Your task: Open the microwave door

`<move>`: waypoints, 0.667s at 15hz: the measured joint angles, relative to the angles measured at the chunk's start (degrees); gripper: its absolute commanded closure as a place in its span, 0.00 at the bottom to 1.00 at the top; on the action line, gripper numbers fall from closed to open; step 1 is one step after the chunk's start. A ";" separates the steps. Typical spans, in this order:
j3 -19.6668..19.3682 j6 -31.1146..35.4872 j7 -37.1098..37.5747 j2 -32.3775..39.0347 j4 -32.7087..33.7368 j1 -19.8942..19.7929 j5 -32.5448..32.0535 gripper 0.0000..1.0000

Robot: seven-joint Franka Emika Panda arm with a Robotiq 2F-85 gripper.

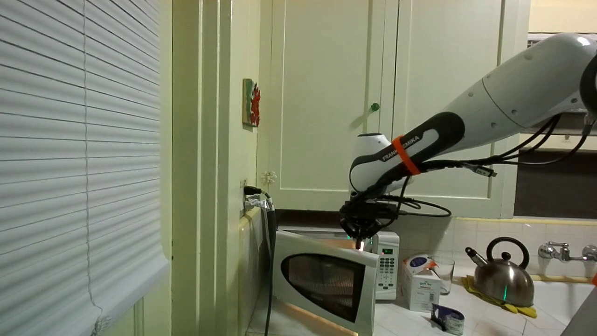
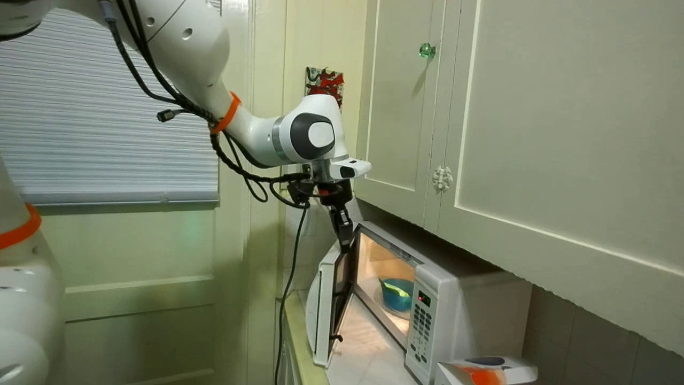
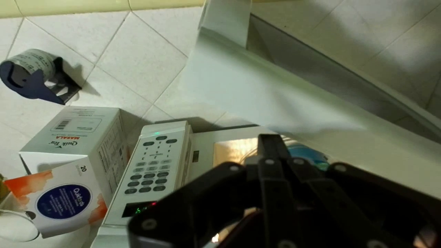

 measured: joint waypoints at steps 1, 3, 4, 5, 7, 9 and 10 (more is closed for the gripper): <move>-0.10 -1.52 -1.42 -0.54 0.27 0.35 1.50 1.00; -0.06 -3.53 -2.69 -1.31 0.50 0.61 2.94 1.00; -0.06 -3.73 -2.69 -1.51 0.50 0.61 2.96 1.00; -0.12 -4.04 -2.90 -1.57 0.51 0.61 3.34 1.00; -0.29 -4.25 -3.33 -1.56 0.52 0.55 3.82 1.00; -0.32 -4.21 -3.31 -1.57 0.53 0.34 3.82 1.00; -0.32 -4.09 -3.28 -1.57 0.54 0.21 3.77 1.00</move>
